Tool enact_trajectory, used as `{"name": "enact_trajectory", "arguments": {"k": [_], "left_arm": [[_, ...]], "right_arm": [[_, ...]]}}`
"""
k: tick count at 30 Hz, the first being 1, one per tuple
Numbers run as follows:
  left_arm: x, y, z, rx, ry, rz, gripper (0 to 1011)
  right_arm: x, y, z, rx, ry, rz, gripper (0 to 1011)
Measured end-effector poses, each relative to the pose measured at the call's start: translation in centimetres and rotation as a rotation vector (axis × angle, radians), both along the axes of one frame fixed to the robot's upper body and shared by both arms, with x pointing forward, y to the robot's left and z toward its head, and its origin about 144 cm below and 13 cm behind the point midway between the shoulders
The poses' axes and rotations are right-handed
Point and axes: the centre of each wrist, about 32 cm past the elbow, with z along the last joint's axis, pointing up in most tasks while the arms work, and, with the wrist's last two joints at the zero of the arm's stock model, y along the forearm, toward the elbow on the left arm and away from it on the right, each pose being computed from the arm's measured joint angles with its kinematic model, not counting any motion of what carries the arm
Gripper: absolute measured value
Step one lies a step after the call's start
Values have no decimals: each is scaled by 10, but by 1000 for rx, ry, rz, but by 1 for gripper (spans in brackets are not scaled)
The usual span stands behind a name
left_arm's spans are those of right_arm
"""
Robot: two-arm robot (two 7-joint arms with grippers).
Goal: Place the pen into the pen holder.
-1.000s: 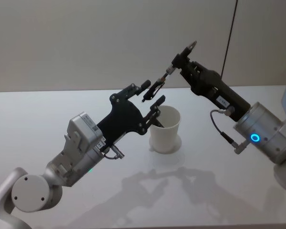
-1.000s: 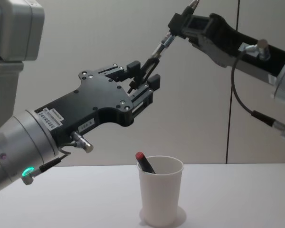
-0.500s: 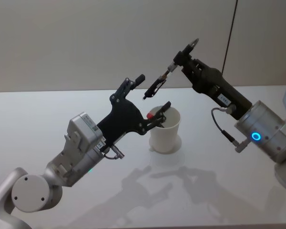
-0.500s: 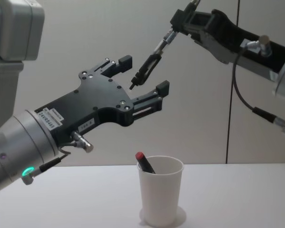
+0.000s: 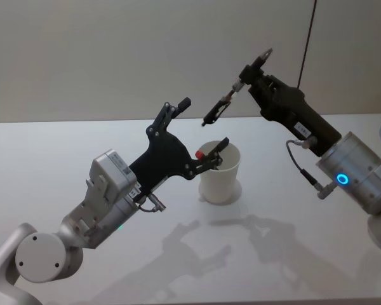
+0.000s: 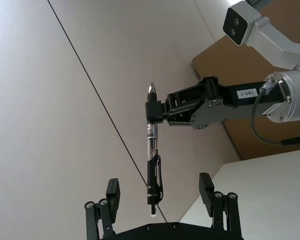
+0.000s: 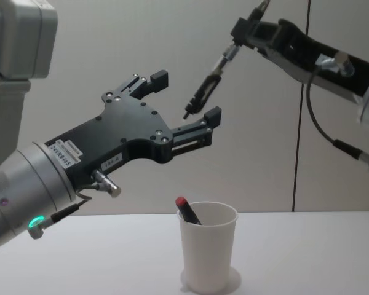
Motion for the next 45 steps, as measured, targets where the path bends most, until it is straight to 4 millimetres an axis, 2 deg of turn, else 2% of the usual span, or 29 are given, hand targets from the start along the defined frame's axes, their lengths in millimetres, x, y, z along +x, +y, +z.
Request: {"name": "enact_trajectory", "arguments": {"k": [12,22,45], "left_arm": [[0,0,0,0,0,0,1004],[0,0,0,0,0,0,1004],[0,0,0,0,0,0,1004]], "right_arm": [[5,-1,-8,-99,-47,-159,124],[14,2,-25,-191,-78,-266,125],[25,19,-46,-280,-74,-301,124]]}}
